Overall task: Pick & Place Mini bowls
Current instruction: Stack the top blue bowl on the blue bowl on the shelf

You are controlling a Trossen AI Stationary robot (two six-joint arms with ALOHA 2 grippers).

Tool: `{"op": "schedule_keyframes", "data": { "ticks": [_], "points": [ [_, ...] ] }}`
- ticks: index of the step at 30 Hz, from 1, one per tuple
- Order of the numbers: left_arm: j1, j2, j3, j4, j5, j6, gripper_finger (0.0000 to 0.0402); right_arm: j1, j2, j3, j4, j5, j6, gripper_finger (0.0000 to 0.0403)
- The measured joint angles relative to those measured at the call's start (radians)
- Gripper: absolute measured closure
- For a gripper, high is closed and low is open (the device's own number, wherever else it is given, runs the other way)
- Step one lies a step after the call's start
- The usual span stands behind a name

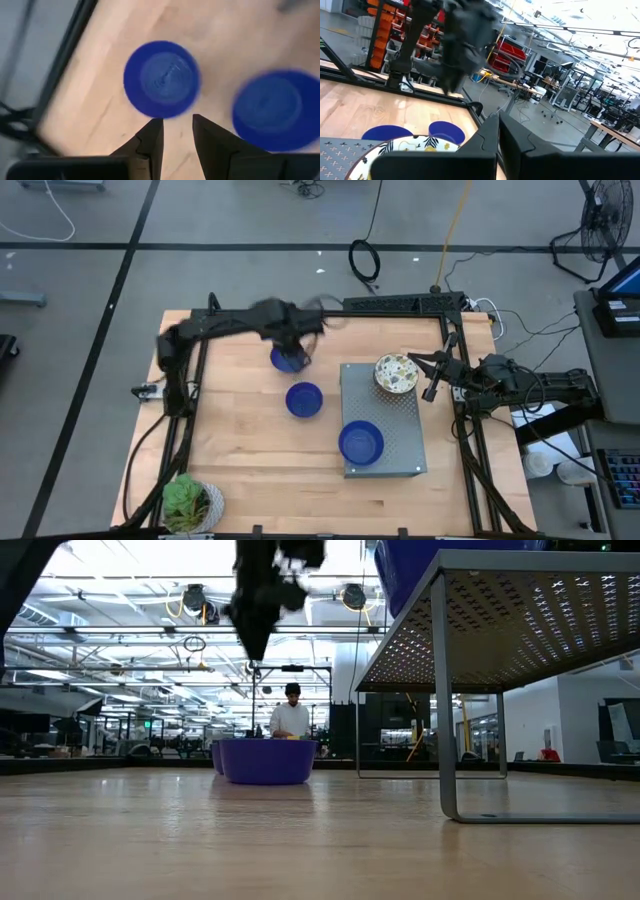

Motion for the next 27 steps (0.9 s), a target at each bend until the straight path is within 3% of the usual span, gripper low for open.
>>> {"op": "schedule_keyframes", "data": {
  "ticks": [7, 14, 18, 27],
  "points": [
    [0.279, -0.189, -0.442, 0.358, 0.225, -0.038, 0.0292, 0.0, 0.0, 0.0, -0.001, 0.0, -0.002, 0.0403],
    [0.435, -0.217, -0.733, 0.626, 0.417, -0.095, 0.0291, 0.0, 0.0, 0.0, -0.001, -0.001, -0.004, 0.0403],
    [0.464, -0.217, -0.812, 0.729, 0.434, -0.056, 0.0264, 0.0, 0.0, 0.0, -0.001, -0.001, 0.0, 0.0403],
    [0.458, -0.218, -0.815, 0.755, 0.409, -0.024, 0.0176, 0.0, 0.0, 0.0, 0.01, 0.0, 0.013, 0.0403]
  ]
}}
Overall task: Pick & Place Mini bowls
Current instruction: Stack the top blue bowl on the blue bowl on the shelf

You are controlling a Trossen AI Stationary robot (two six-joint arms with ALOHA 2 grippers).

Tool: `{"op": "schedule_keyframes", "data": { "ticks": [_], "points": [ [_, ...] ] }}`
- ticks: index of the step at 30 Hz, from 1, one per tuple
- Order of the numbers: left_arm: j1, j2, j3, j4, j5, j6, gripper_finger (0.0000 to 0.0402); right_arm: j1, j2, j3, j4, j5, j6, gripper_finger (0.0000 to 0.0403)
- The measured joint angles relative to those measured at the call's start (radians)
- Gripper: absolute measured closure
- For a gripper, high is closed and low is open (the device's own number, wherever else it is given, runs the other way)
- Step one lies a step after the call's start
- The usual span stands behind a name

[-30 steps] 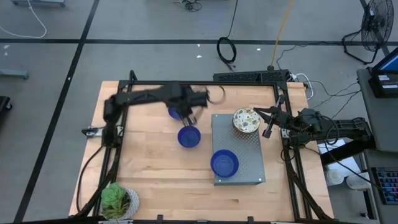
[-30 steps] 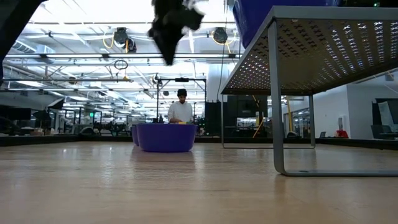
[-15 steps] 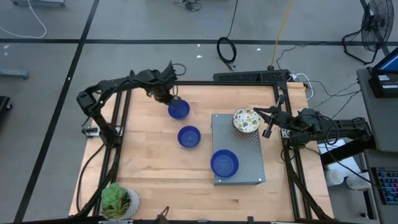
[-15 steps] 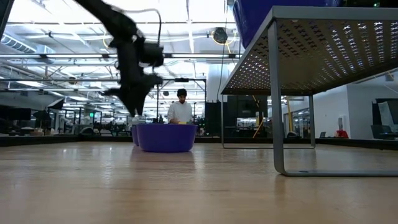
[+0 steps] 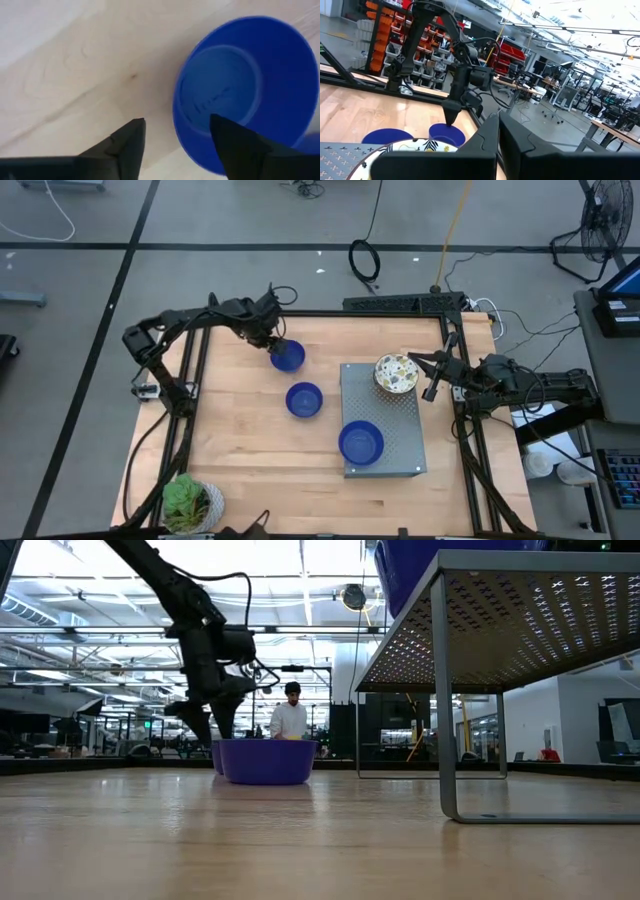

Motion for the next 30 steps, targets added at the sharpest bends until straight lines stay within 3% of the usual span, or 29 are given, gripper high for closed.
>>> {"op": "schedule_keyframes", "data": {
  "ticks": [6, 20, 30],
  "points": [
    [-0.03, 0.0, 0.0, 0.03, -0.058, 0.03, 0.0152, 0.0, 0.0, 0.0, 0.0, 0.001, 0.01, 0.0403],
    [-0.056, 0.073, 0.0, 0.052, -0.06, -0.027, 0.0151, 0.0, 0.0, 0.0, 0.002, 0.003, 0.017, 0.0403],
    [-0.056, 0.075, 0.0, 0.05, -0.119, -0.026, 0.0151, 0.0, 0.0, 0.0, -0.001, 0.003, 0.017, 0.0403]
  ]
}}
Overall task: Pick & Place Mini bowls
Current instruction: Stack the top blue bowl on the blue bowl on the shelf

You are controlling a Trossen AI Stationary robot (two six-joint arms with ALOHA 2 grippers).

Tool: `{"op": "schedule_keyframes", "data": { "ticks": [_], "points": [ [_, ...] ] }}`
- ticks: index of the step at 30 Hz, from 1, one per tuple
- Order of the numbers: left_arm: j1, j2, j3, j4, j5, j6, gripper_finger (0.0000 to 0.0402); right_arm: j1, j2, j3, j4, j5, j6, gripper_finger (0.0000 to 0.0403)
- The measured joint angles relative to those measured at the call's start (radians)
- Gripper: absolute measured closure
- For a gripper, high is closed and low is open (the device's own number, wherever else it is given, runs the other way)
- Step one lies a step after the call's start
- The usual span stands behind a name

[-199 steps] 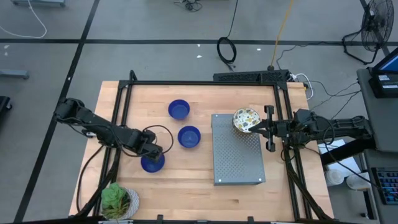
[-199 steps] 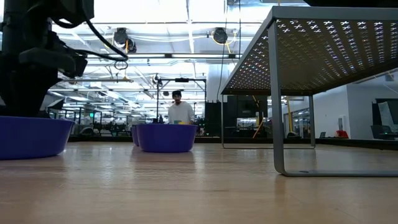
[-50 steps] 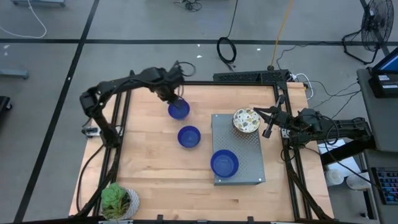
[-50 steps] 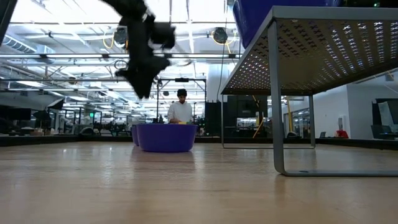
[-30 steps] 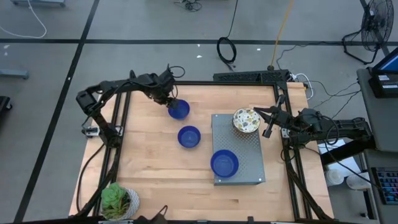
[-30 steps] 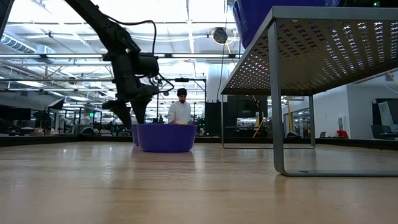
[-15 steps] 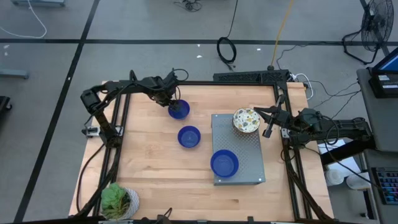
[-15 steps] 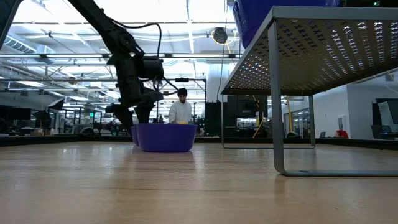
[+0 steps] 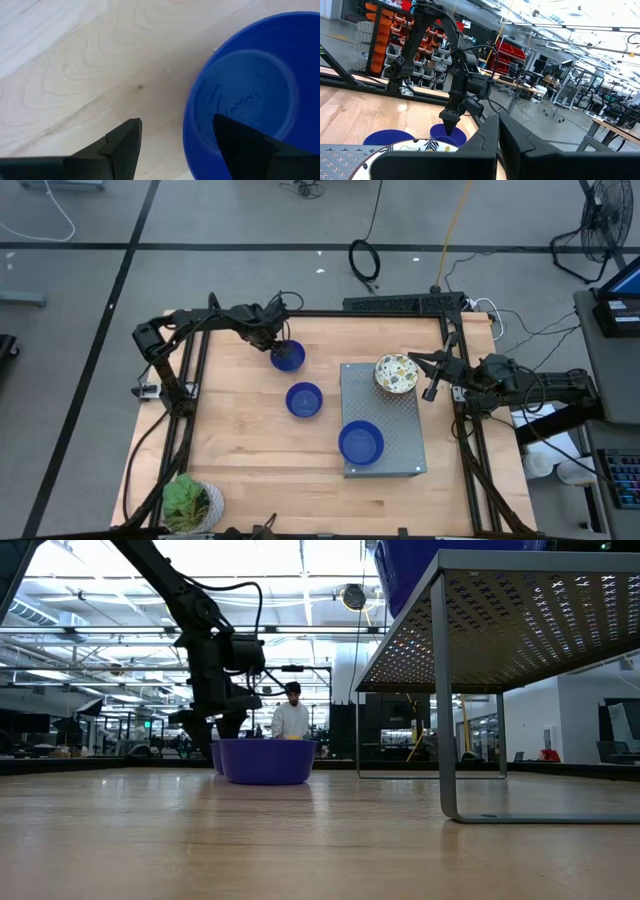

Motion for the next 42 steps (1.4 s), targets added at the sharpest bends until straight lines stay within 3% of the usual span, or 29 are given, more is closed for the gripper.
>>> {"op": "schedule_keyframes", "data": {
  "ticks": [7, 22, 38, 42],
  "points": [
    [-0.01, 0.0, 0.0, 0.0, 0.0, 0.007, 0.0161, 0.0, 0.0, 0.0, -0.001, 0.0, 0.0, 0.0403],
    [-0.017, 0.0, 0.0, 0.001, 0.0, 0.004, 0.0306, 0.0, 0.0, 0.0, -0.008, 0.0, 0.011, 0.0403],
    [-0.017, -0.002, 0.001, 0.008, 0.003, 0.003, 0.0393, 0.0, 0.0, 0.0, -0.013, 0.0, 0.011, 0.0403],
    [-0.017, -0.015, 0.001, 0.005, -0.001, 0.002, 0.0387, 0.0, 0.0, 0.0, -0.013, 0.0, 0.01, 0.0403]
  ]
}}
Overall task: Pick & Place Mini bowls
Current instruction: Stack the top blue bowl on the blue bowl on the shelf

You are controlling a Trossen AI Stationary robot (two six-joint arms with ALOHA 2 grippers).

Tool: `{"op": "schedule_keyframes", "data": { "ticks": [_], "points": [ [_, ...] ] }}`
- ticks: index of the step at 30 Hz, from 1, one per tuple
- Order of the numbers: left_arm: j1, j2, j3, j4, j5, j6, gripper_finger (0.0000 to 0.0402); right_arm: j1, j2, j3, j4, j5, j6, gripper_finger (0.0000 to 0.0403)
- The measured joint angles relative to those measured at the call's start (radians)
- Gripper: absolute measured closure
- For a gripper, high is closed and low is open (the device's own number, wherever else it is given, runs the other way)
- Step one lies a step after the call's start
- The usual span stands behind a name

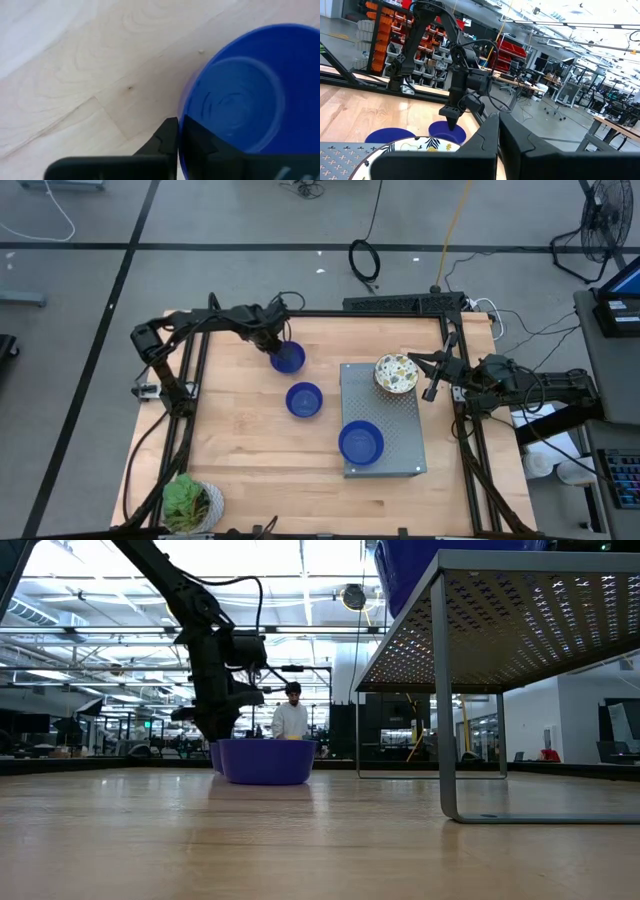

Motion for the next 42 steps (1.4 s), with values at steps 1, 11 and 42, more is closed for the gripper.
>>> {"op": "schedule_keyframes", "data": {
  "ticks": [1, 11, 42],
  "points": [
    [0.0, -0.009, 0.0, -0.003, -0.004, -0.001, 0.0386, 0.0, 0.0, 0.0, 0.0, 0.0, 0.0, 0.0403],
    [-0.048, -0.222, 0.005, -0.005, 0.01, -0.076, 0.0388, 0.0, 0.0, 0.0, 0.0, 0.0, -0.01, 0.0403],
    [-0.633, -0.088, 0.851, -0.112, 0.061, 0.092, 0.0397, 0.0, 0.017, 0.0, 0.009, 0.001, -0.014, 0.0403]
  ]
}}
